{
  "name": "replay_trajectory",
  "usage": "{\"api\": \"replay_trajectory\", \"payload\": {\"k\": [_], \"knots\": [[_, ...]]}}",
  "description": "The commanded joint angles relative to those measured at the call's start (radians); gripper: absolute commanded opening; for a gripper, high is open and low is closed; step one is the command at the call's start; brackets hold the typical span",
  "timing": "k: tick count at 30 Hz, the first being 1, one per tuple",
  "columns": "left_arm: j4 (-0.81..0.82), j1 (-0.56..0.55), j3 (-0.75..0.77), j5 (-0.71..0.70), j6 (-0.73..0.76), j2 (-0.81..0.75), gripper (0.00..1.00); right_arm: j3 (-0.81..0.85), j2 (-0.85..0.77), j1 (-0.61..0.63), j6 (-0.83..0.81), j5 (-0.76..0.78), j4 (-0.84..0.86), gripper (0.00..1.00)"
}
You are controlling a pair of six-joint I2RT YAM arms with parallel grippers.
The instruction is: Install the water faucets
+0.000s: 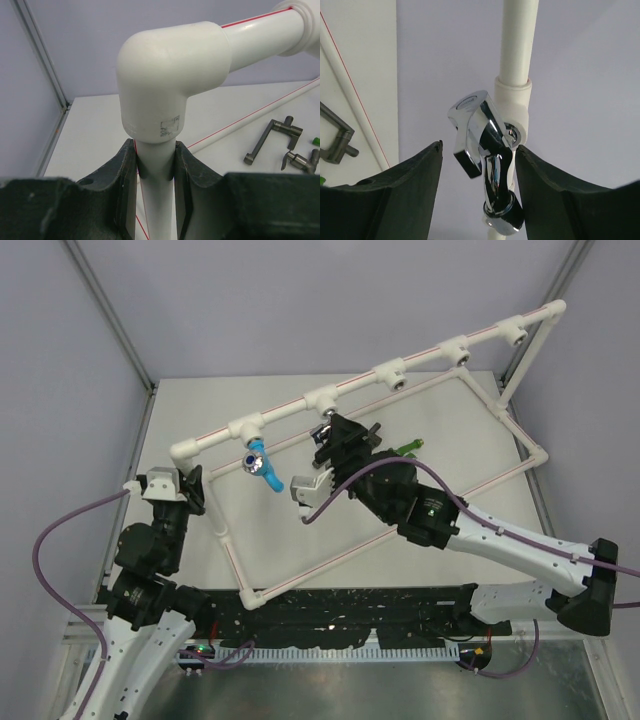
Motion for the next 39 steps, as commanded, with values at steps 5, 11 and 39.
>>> {"api": "replay_trajectory", "payload": {"k": [5, 11, 39], "knots": [[-0.051, 0.004, -0.005, -0.013, 0.033, -0.010, 0.00, 0.002, 0.084, 0.000, -0.075, 0.098, 0.203, 0.50], [-0.049, 0.002, -0.005, -0.013, 0.031, -0.010, 0.00, 0.013, 0.098, -0.004, 0.215, 0.065, 0.269, 0.15], [-0.051, 0.004, -0.004, -0.033, 0.036, -0.011, 0.00, -0.100, -0.048, -0.110, 1.084, -0.089, 0.459, 0.50]]}}
